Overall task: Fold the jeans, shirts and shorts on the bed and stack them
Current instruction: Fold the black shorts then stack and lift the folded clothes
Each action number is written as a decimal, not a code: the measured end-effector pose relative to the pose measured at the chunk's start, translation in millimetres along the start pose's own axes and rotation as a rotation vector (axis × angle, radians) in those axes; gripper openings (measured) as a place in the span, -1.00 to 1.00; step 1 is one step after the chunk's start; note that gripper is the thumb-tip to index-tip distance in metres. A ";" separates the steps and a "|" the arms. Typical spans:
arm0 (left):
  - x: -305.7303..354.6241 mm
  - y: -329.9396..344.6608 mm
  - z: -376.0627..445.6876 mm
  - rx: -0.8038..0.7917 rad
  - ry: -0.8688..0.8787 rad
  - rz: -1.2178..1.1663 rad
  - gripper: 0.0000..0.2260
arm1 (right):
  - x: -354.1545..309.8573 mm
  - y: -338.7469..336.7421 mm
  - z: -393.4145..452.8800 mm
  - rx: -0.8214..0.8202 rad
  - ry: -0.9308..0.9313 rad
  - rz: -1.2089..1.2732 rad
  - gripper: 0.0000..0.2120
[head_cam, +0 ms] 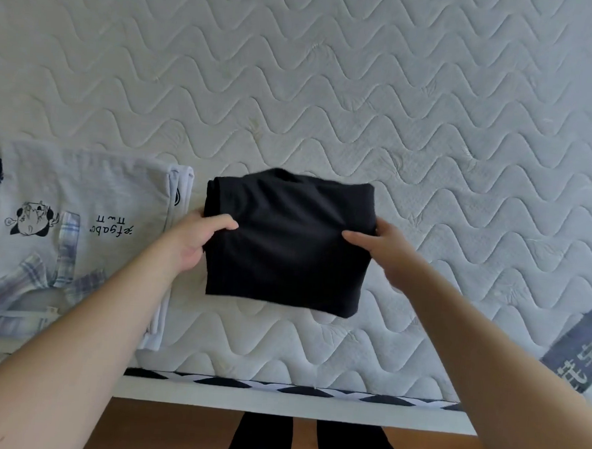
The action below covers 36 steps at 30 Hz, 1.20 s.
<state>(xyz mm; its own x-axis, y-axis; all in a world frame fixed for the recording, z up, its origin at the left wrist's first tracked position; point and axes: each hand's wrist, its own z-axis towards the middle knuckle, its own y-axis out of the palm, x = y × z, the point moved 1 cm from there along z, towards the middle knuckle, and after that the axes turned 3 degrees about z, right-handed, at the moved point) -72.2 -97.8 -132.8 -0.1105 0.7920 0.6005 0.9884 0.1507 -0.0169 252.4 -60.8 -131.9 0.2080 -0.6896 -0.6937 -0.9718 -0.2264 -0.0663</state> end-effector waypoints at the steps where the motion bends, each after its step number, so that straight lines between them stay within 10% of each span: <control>1: 11.2 1.4 -4.2 -0.015 0.081 0.017 -0.71 | -7.4 -6.2 -1.4 0.004 -0.041 0.028 -0.66; 6: 63.3 10.3 -18.0 -0.007 0.464 0.195 -0.59 | -45.2 -37.0 -7.9 0.041 -0.269 0.056 -0.75; 16: -23.0 16.1 -4.0 0.009 0.544 0.623 -0.34 | 40.8 -37.0 -14.9 0.237 -0.205 -0.060 -0.48; 24: -87.5 38.6 -28.1 0.314 0.638 0.714 -0.66 | 101.9 -32.0 -40.0 0.370 0.062 0.002 -0.75; 30: -95.2 70.8 -43.2 0.194 1.060 1.373 -0.45 | 97.2 -10.4 -47.2 0.507 0.077 -0.049 -0.84; 36: -102.0 91.0 -29.5 0.088 1.087 1.801 -0.22 | 91.5 1.4 -38.7 0.450 0.087 -0.028 -0.66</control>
<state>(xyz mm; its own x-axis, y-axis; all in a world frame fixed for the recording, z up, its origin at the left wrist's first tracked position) 32.1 -182.3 -172.0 0.8563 -0.5165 -0.0052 -0.1011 -0.1576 -0.9823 274.4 -150.8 -167.7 0.2249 -0.7471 -0.6255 -0.9132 0.0623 -0.4027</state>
